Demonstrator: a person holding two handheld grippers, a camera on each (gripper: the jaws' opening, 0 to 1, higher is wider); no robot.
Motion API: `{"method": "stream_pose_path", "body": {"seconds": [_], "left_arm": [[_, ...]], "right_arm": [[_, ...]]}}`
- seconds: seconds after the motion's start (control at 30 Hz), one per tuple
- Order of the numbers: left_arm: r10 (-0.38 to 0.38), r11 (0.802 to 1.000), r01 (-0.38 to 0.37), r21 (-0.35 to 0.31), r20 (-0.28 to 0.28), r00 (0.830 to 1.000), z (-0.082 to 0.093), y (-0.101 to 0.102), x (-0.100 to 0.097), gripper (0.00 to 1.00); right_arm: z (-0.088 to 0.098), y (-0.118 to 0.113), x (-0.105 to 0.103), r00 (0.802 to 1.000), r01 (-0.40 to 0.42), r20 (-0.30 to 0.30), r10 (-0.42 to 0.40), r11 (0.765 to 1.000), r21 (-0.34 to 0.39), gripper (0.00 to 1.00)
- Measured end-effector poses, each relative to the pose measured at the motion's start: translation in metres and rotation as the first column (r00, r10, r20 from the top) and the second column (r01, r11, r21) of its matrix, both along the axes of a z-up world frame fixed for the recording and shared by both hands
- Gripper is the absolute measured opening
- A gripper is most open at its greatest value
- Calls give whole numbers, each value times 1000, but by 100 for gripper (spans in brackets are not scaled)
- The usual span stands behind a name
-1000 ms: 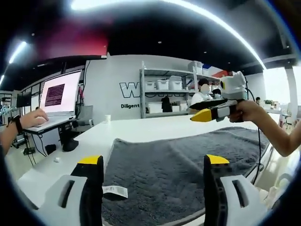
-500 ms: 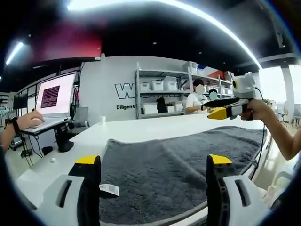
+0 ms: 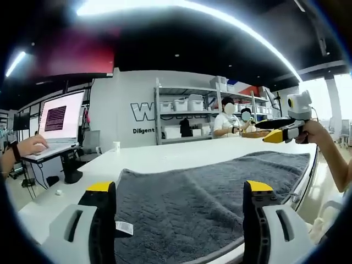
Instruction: Open the folded towel by lifting each exposed corner and separating the folded layers until the towel lies flat within the target outline without major curled edges
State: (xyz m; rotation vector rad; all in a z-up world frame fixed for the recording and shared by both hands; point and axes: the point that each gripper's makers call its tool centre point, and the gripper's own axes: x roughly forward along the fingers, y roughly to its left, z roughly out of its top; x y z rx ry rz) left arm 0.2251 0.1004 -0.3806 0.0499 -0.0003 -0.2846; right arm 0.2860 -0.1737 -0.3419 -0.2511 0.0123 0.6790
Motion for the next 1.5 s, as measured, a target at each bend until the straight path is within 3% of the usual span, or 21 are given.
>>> {"method": "stream_pose_path", "body": {"seconds": [0.37, 0.47, 0.6, 0.93, 1.13, 1.5], "left_arm": [[-28, 1000, 28, 12, -4, 1000, -2, -12, -2, 98], [-87, 996, 87, -7, -7, 996, -2, -25, -5, 98], [-95, 995, 95, -5, -2, 995, -1, -30, -10, 99], [-137, 990, 137, 38, 4, 991, -5, -44, -26, 99], [-164, 986, 164, 40, 11, 986, -7, -50, -34, 99], [-163, 986, 162, 36, 29, 986, -4, -43, -42, 99]], "right_arm": [[-10, -49, -25, 995, 98, -8, -98, 995, 22, 87], [-18, -61, -35, 993, 114, -14, -114, 993, 11, 87], [-31, -75, -51, 990, 139, -39, -138, 990, 15, 86], [-47, -81, -78, 986, 159, -65, -156, 986, 41, 83], [-51, -85, -87, 980, 195, -49, -193, 981, 23, 83], [-58, -90, -107, 975, 218, -51, -216, 975, 43, 80]]}}
